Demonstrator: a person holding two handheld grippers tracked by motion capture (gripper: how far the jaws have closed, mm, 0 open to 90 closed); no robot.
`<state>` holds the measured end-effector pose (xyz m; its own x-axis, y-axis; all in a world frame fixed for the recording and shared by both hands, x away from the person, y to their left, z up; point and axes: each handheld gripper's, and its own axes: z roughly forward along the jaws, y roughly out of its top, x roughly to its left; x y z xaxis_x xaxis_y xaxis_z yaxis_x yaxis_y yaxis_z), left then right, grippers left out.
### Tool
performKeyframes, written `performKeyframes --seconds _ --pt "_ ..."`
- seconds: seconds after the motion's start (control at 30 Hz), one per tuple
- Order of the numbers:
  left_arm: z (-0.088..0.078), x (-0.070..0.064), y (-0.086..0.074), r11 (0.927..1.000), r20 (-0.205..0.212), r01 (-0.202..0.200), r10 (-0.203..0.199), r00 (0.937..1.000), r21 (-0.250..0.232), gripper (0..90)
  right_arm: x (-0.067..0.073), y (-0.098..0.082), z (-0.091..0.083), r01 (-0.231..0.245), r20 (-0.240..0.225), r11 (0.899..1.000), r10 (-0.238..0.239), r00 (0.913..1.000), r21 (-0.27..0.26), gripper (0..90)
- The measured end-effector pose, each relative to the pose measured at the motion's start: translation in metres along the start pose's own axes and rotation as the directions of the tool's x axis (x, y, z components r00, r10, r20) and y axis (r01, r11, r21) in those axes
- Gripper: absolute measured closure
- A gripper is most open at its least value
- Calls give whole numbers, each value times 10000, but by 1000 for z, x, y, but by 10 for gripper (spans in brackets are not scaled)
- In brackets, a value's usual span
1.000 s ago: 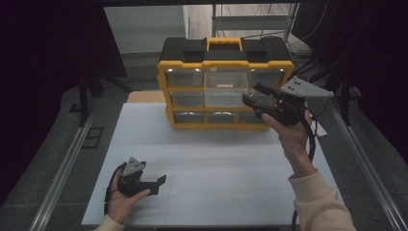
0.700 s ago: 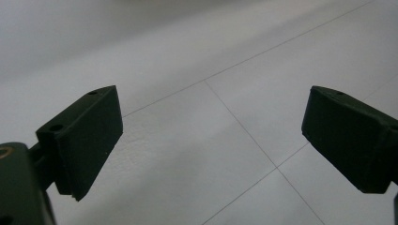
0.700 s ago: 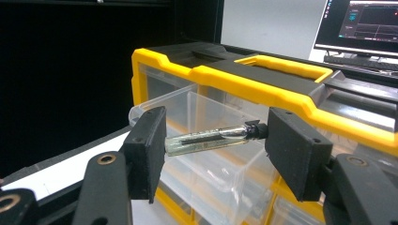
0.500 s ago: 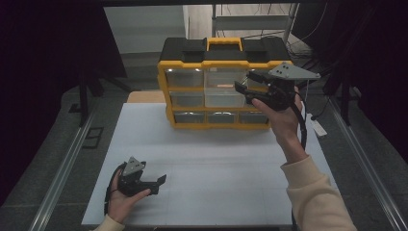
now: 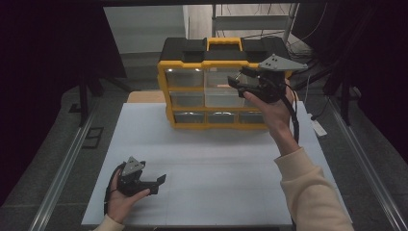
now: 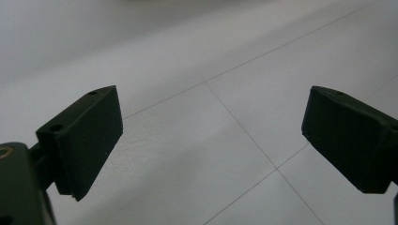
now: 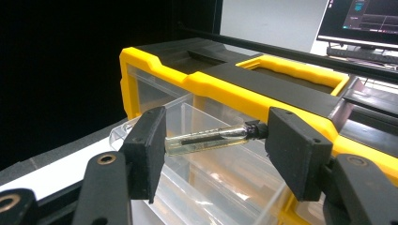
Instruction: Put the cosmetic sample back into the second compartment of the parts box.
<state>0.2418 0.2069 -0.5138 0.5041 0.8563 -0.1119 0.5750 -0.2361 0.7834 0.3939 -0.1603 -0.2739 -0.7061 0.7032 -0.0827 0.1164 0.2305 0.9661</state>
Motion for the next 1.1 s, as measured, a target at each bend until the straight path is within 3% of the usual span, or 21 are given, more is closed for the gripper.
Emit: performKeyframes --seconds 0.6,0.73,0.83,1.1 --pt "-1 1 0 10000 -16 -1 1 10000 -54 60 2 4 32 167 268 9978 -185 9995 638 398" --pt "0 2 0 10000 -19 37 -37 10000 -23 60 1 4 38 278 238 9953 -302 9993 927 289" --pt "1 2 1 10000 15 56 -56 10000 -26 61 0 4 36 232 155 9954 -247 9996 925 240" --pt "-1 -1 2 9999 79 111 -110 9999 -85 60 -4 3 16 164 -143 9982 -157 9998 571 225"
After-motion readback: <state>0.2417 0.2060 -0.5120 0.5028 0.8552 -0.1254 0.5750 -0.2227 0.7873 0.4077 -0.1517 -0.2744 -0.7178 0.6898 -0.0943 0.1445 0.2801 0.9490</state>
